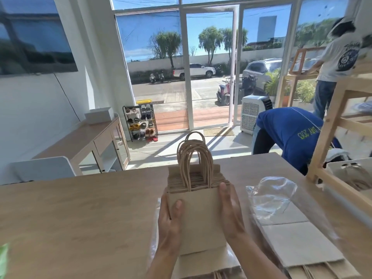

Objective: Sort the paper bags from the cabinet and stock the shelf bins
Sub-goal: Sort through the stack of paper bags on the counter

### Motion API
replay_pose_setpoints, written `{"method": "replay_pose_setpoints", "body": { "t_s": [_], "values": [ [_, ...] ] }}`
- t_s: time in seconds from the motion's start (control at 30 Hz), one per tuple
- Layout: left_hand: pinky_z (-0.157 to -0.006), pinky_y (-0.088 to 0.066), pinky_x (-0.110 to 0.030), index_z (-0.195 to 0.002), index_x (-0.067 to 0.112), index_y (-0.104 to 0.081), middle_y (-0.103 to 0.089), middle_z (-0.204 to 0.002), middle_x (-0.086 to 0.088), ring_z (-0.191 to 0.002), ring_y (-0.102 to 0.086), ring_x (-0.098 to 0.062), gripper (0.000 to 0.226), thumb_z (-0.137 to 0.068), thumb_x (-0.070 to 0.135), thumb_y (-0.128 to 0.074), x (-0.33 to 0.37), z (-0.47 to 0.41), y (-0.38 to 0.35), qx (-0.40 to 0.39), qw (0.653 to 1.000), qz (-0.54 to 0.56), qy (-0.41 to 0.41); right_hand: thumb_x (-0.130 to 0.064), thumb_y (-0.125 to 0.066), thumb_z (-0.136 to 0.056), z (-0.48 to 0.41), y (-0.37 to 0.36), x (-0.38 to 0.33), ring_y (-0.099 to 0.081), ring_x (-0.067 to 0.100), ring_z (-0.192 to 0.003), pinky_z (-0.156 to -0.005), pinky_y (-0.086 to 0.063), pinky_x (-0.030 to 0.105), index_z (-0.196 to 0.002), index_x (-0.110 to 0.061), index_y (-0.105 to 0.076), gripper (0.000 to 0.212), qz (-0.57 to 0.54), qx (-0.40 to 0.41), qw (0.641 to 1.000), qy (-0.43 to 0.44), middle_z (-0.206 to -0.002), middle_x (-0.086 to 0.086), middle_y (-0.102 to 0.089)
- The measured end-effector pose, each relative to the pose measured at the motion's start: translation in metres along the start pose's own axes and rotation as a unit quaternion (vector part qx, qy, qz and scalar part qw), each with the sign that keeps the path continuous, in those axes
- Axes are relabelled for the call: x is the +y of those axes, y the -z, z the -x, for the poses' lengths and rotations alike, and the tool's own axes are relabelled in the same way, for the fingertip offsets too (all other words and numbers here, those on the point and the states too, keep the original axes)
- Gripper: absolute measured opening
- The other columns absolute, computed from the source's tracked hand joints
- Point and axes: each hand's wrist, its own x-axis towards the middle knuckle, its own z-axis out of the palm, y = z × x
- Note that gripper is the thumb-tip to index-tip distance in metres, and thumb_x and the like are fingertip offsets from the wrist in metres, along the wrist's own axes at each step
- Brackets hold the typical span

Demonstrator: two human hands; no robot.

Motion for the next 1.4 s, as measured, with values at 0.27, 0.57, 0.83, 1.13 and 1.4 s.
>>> {"method": "replay_pose_setpoints", "body": {
  "t_s": [0.27,0.57,0.83,1.13,1.4],
  "values": [
    [-0.077,-0.051,-0.027,-0.113,0.029,-0.058,-0.070,-0.099,0.010,-0.093,-0.066,-0.012,0.082,-0.054,0.087,-0.059,0.001,-0.004,-0.002,0.070,0.996,-0.005,-0.059,-0.089,-0.050,-0.057,-0.002,-0.006,-0.004,-0.065,0.017,-0.089,-0.086,-0.051,0.040,-0.096,-0.029,-0.062,0.073,-0.014,0.010,1.000,0.022,-0.092,0.001,-0.070],
    [-0.081,-0.046,-0.029,-0.104,0.050,-0.058,-0.069,-0.097,0.025,-0.092,-0.063,0.000,0.037,-0.070,0.063,-0.051,-0.020,0.003,0.003,0.073,0.996,-0.019,-0.045,-0.095,-0.047,-0.051,0.012,-0.002,0.023,-0.067,0.008,-0.089,-0.076,-0.052,0.026,-0.101,-0.023,-0.060,0.089,0.007,-0.005,1.000,-0.013,-0.095,-0.008,-0.072],
    [-0.073,-0.048,-0.013,-0.103,0.039,-0.056,-0.069,-0.093,0.026,-0.086,-0.063,0.006,0.046,-0.067,0.067,-0.056,-0.018,-0.003,0.004,0.065,0.996,-0.027,-0.051,-0.092,-0.048,-0.054,0.012,-0.004,0.024,-0.067,0.007,-0.086,-0.073,-0.055,0.024,-0.097,-0.023,-0.060,0.082,-0.004,0.002,1.000,-0.014,-0.092,-0.007,-0.072],
    [-0.075,-0.052,-0.037,-0.092,0.032,-0.058,-0.069,-0.086,0.007,-0.080,-0.065,-0.006,0.044,-0.069,0.068,-0.049,-0.009,-0.017,0.002,0.069,0.992,-0.083,-0.059,-0.074,-0.046,-0.068,0.006,-0.008,0.018,-0.068,0.014,-0.089,-0.081,-0.056,0.037,-0.099,-0.024,-0.061,0.061,0.003,0.034,0.999,-0.001,-0.092,-0.005,-0.073],
    [-0.075,-0.051,-0.036,-0.091,0.031,-0.056,-0.065,-0.091,0.002,-0.082,-0.062,-0.015,0.047,-0.067,0.070,-0.047,0.034,-0.028,-0.037,-0.016,0.995,-0.051,-0.082,-0.069,-0.037,-0.075,0.001,0.017,-0.030,-0.062,0.010,-0.079,-0.072,-0.053,0.030,-0.090,-0.027,-0.055,0.047,0.033,0.092,0.994,0.048,-0.085,-0.006,-0.064]
  ]
}}
